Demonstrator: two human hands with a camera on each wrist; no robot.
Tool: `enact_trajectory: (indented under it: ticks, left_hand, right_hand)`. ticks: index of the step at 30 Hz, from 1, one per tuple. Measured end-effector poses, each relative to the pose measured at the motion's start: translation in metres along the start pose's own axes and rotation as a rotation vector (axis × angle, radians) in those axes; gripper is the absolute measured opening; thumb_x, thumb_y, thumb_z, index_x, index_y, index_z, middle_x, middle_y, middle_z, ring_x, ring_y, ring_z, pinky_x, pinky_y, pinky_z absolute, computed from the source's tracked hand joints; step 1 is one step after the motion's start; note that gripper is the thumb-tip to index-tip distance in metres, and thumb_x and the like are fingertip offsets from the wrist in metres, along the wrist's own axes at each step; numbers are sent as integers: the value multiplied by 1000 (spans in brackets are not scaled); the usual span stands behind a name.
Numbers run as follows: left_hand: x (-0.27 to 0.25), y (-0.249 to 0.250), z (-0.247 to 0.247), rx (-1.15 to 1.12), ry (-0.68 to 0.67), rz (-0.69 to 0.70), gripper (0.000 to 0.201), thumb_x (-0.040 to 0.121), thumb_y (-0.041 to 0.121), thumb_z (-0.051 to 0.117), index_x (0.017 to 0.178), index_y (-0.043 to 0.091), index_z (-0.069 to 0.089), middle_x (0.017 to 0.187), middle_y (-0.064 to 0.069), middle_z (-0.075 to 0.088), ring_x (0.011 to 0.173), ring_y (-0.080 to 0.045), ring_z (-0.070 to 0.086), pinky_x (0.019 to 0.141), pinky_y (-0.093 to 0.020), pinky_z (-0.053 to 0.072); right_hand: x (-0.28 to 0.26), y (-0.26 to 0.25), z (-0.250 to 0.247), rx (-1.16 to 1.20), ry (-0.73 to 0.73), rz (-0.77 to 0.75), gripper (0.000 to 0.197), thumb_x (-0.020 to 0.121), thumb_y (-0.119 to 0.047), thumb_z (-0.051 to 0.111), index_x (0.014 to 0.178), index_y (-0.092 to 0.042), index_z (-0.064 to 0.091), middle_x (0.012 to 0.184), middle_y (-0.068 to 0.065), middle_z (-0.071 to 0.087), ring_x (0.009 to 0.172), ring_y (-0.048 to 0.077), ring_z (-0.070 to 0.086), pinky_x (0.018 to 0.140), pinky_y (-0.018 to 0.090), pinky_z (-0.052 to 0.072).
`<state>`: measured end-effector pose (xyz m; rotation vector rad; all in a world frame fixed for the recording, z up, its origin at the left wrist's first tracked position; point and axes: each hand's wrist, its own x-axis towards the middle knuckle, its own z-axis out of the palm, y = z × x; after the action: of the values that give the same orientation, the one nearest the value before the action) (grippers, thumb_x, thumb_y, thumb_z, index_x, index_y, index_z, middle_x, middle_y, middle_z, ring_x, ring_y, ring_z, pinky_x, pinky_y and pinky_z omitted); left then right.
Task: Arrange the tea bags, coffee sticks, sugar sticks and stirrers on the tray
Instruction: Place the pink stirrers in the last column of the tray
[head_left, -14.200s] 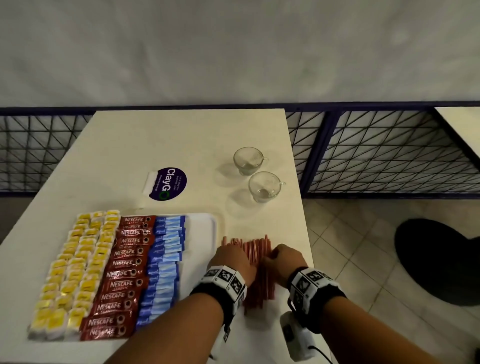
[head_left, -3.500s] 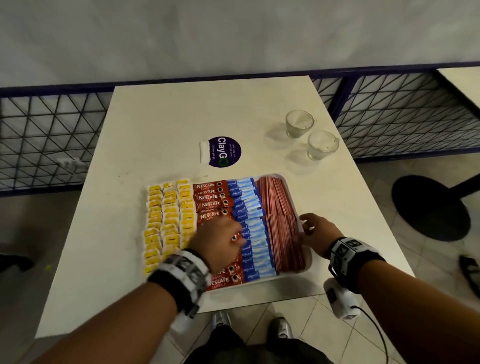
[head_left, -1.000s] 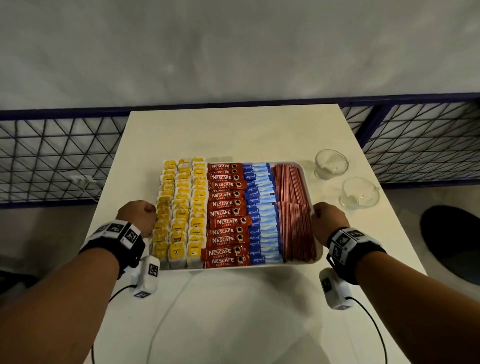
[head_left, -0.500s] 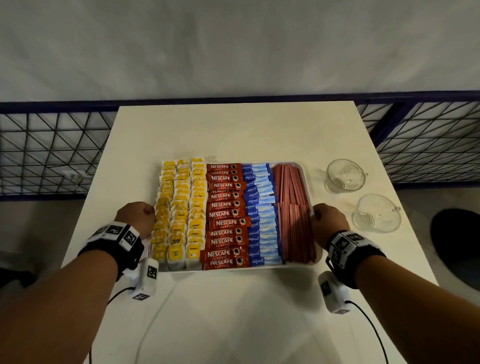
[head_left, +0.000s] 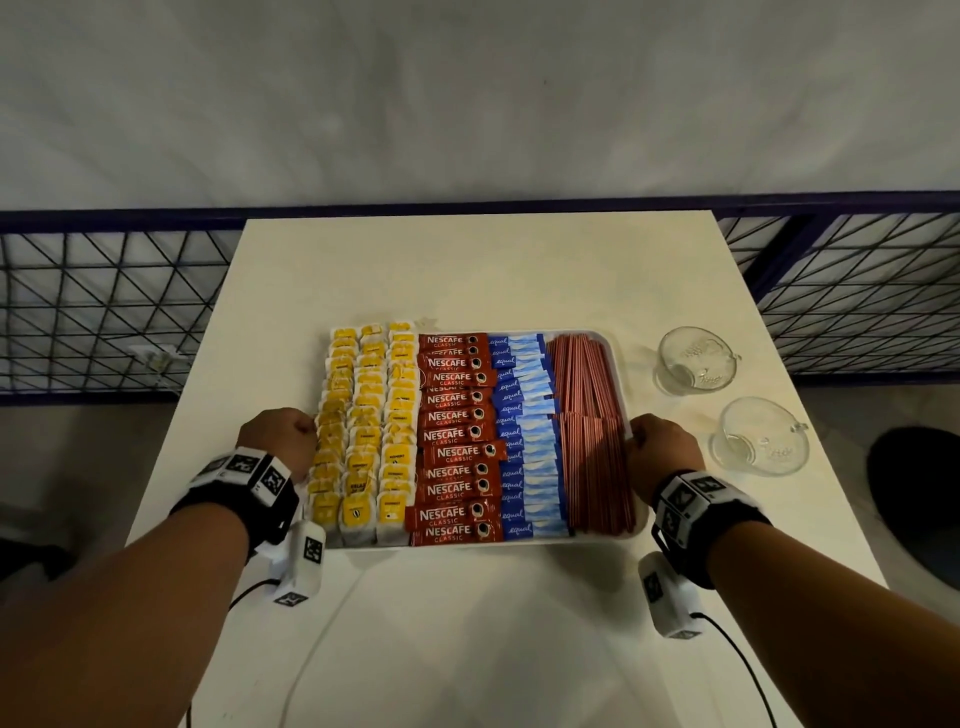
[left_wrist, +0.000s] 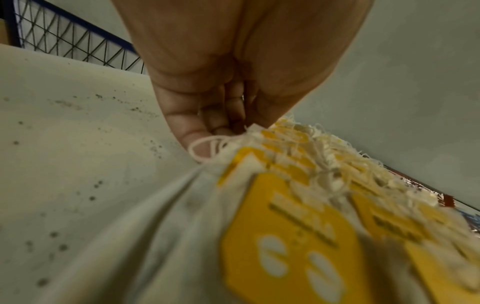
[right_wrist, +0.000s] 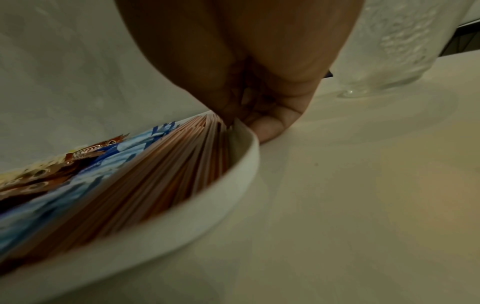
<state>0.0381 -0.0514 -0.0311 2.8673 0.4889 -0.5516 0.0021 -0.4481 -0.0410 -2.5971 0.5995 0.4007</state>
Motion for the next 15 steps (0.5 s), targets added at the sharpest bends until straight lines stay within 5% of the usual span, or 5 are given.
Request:
enact_trajectory:
  ticks: [4,8,12,15]
  left_hand:
    - [-3,0,-10,-83,-1,-61,30,95,27,49,102,9,73,110,-17,69,99,-37,64,88,-34,50]
    - [-11,24,-44,-194,275,-77,33,96,26,45,103,2,68,112,-23,66,106,-41,59,90,-38,45]
    - [-24,102,-64,-332,388,216,25,91,28,58,105,9,67,106,-13,69,104,-33,60,90,-34,44]
    - [-35,174,-57,-312,308,540,29,88,31,63,111,12,63,101,-5,63,94,-23,58,84,-28,41]
  right_hand:
    - [-5,-4,-3,38,18,26,36,93,-23,50,125,-8,55,126,17,54,115,32,51,95,34,40]
    - [-20,-20,-13,227,235,-137,32,86,-27,61,114,-11,58,109,8,58,96,24,56,80,26,40]
    - [-27,-30,-54,358,418,-371,26,84,-28,65,108,-18,60,93,-2,56,76,15,52,64,21,34]
    - [-18,1,-87,391,507,-333,38,80,-32,70,114,-20,58,100,-3,56,75,11,50,61,14,33]
